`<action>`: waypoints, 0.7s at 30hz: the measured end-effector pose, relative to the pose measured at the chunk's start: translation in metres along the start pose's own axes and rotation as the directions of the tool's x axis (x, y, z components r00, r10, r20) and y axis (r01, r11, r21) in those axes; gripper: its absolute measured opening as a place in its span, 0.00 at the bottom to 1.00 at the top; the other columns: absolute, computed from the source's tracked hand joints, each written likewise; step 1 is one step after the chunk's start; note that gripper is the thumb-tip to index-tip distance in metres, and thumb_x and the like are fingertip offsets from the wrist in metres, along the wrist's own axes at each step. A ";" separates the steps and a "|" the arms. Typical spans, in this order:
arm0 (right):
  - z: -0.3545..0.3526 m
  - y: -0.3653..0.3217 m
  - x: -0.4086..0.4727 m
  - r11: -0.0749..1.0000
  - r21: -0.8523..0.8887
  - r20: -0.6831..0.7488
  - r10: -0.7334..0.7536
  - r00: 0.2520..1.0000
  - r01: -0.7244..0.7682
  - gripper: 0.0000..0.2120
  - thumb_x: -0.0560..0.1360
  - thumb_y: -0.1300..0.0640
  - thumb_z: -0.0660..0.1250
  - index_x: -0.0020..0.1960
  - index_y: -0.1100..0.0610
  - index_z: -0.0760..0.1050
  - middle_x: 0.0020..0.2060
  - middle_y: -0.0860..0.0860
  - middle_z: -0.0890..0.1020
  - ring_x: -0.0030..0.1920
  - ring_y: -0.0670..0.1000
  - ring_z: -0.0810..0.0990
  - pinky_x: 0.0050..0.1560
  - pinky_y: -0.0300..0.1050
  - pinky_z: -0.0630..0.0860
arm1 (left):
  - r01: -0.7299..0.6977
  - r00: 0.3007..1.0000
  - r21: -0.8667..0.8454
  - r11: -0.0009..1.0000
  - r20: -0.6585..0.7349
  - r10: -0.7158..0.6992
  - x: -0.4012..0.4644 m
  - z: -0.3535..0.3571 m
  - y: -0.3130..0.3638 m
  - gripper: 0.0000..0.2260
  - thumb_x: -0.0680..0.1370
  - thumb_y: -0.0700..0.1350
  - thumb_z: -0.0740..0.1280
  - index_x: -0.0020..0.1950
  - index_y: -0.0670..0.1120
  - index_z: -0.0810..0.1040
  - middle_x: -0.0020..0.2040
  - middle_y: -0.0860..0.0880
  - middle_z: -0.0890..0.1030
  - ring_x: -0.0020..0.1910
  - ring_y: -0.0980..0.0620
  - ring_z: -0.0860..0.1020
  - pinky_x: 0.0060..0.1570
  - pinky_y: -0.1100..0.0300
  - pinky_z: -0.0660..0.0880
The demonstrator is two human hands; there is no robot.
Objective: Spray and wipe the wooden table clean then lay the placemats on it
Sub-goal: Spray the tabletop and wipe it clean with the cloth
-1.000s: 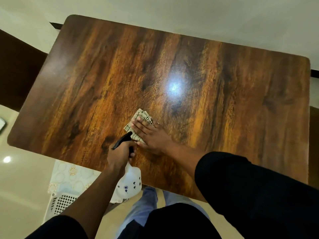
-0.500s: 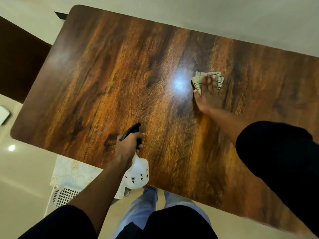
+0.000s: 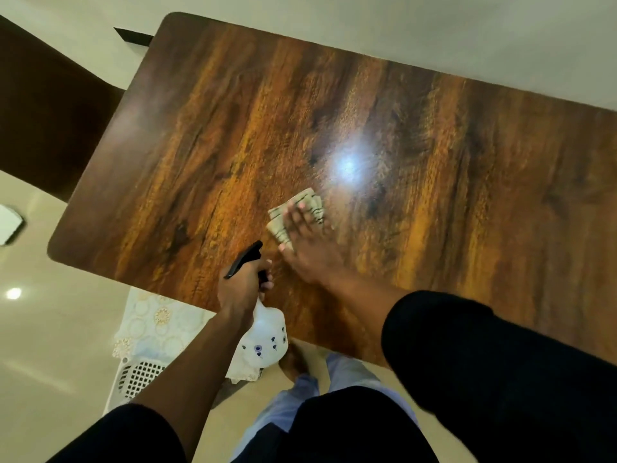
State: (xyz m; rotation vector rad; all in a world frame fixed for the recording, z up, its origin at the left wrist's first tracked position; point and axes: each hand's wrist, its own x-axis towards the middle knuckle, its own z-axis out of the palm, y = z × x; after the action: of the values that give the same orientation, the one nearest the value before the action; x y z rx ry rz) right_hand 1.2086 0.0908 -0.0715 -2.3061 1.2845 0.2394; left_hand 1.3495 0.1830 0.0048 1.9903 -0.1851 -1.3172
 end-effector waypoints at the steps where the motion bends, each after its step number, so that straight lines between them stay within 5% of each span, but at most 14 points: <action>1: 0.011 -0.024 -0.004 0.997 -0.033 0.010 -0.072 0.997 0.072 0.35 0.84 0.38 0.40 0.85 0.54 0.35 0.84 0.53 0.36 0.83 0.55 0.32 0.80 0.67 0.39 | -0.003 1.000 0.002 1.000 -0.013 0.003 0.001 -0.010 -0.002 0.05 0.75 0.43 0.74 0.43 0.41 0.84 0.35 0.44 0.83 0.29 0.51 0.77 0.28 0.60 0.69; 4: 0.041 -0.069 -0.021 0.960 -0.173 0.032 -0.218 0.975 0.221 0.36 0.83 0.38 0.40 0.85 0.55 0.38 0.84 0.52 0.38 0.83 0.54 0.34 0.81 0.65 0.37 | -0.017 0.999 0.041 0.999 -0.048 0.019 0.004 -0.037 -0.009 0.06 0.73 0.43 0.73 0.40 0.41 0.83 0.35 0.43 0.83 0.29 0.50 0.77 0.28 0.59 0.69; 9: 0.053 -0.068 -0.037 0.959 -0.185 -0.012 -0.220 0.975 0.214 0.35 0.85 0.38 0.44 0.85 0.53 0.38 0.85 0.50 0.40 0.84 0.51 0.35 0.81 0.62 0.37 | -0.040 0.999 0.101 0.994 -0.012 0.042 0.003 -0.063 -0.023 0.05 0.72 0.43 0.73 0.40 0.41 0.84 0.35 0.42 0.84 0.30 0.49 0.78 0.30 0.58 0.69; 16: 0.053 0.005 -0.105 0.976 -0.009 -0.093 0.214 0.972 -0.216 0.35 0.85 0.37 0.42 0.84 0.51 0.33 0.83 0.49 0.34 0.81 0.49 0.29 0.80 0.63 0.34 | -0.073 0.988 0.164 0.984 0.150 0.048 -0.012 -0.045 -0.043 0.05 0.72 0.43 0.73 0.43 0.41 0.85 0.35 0.43 0.83 0.31 0.49 0.78 0.28 0.58 0.69; 21: 0.069 0.071 -0.194 0.806 0.162 -0.202 0.592 0.780 -0.570 0.38 0.81 0.36 0.37 0.85 0.54 0.39 0.84 0.52 0.40 0.84 0.52 0.36 0.82 0.64 0.44 | -0.091 0.973 0.191 0.977 0.228 0.046 -0.023 -0.032 -0.056 0.05 0.74 0.42 0.74 0.41 0.40 0.85 0.34 0.43 0.83 0.29 0.49 0.78 0.27 0.59 0.69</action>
State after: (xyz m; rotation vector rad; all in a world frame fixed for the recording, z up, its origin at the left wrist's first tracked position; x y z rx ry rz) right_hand 1.0495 0.2389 -0.0815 -1.8331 2.0791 0.0923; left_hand 1.3516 0.2504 -0.0075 1.9758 -0.5062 -1.5259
